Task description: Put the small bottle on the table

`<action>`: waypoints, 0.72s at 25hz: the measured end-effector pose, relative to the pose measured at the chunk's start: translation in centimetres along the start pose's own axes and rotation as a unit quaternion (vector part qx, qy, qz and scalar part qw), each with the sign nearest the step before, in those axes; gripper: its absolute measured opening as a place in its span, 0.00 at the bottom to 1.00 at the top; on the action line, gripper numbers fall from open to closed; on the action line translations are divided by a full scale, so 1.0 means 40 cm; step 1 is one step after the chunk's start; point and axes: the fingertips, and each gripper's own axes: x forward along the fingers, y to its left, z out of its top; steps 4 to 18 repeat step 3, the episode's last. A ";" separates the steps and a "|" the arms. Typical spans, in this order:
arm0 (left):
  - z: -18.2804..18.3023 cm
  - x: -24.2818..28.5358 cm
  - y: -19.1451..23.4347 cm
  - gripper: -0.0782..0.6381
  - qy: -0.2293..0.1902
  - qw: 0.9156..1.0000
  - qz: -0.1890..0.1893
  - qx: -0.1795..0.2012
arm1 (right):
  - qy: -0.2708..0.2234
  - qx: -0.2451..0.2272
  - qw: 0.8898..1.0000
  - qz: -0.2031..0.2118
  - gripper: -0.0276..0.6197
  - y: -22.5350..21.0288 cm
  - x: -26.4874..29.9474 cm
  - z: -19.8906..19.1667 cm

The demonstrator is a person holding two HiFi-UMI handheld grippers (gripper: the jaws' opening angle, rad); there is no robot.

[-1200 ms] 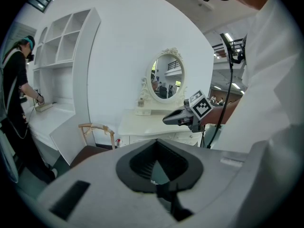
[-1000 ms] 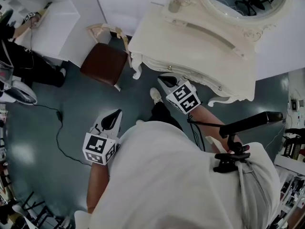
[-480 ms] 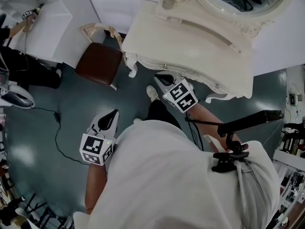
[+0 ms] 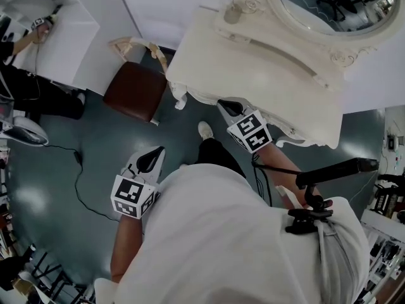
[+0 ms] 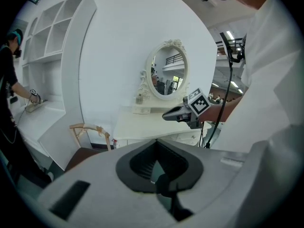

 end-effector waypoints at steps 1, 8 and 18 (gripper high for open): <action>0.015 0.019 0.010 0.11 0.001 1.000 -0.001 0.000 | 0.000 0.002 1.000 -0.004 0.04 -0.032 0.009 0.003; 0.046 0.057 0.030 0.11 0.002 1.000 -0.003 0.002 | 0.001 0.006 1.000 -0.014 0.04 -0.099 0.026 0.010; 0.046 0.057 0.030 0.11 0.002 1.000 -0.003 0.002 | 0.001 0.006 1.000 -0.014 0.04 -0.099 0.026 0.010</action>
